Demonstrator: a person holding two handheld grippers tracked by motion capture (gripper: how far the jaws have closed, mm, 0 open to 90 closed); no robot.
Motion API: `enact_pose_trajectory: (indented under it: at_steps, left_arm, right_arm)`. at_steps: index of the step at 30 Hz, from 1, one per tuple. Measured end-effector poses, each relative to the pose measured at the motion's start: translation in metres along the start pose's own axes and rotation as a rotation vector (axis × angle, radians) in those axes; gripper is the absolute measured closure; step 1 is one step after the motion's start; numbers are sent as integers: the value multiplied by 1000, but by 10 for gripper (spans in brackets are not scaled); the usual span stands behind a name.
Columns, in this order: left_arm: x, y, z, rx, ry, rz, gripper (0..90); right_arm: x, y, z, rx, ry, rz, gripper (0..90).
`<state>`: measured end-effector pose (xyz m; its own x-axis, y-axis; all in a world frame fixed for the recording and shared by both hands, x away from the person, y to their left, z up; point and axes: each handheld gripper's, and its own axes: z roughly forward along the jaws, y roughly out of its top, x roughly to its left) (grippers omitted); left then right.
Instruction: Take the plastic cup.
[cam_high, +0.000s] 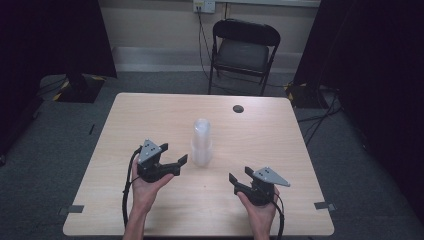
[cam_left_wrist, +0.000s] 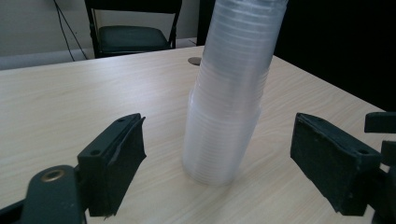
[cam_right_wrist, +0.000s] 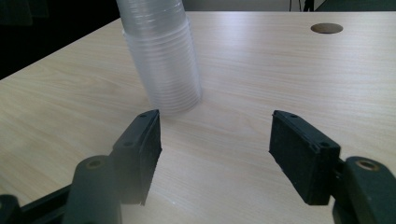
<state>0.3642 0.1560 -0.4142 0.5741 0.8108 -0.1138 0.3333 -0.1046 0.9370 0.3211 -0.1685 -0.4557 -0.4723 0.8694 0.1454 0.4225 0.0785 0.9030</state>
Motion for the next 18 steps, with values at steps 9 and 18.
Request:
enact_pose_trajectory:
  at_steps: [9, 18]
  left_arm:
    - [-6, 22, 15, 0, -20, 52, 167]
    - [-7, 35, 29, 16, -39, 61, 165]
  right_arm:
    - [2, -3, 4, 15, 6, -2, 322]
    - [4, -2, 4, 15, 22, -12, 313]
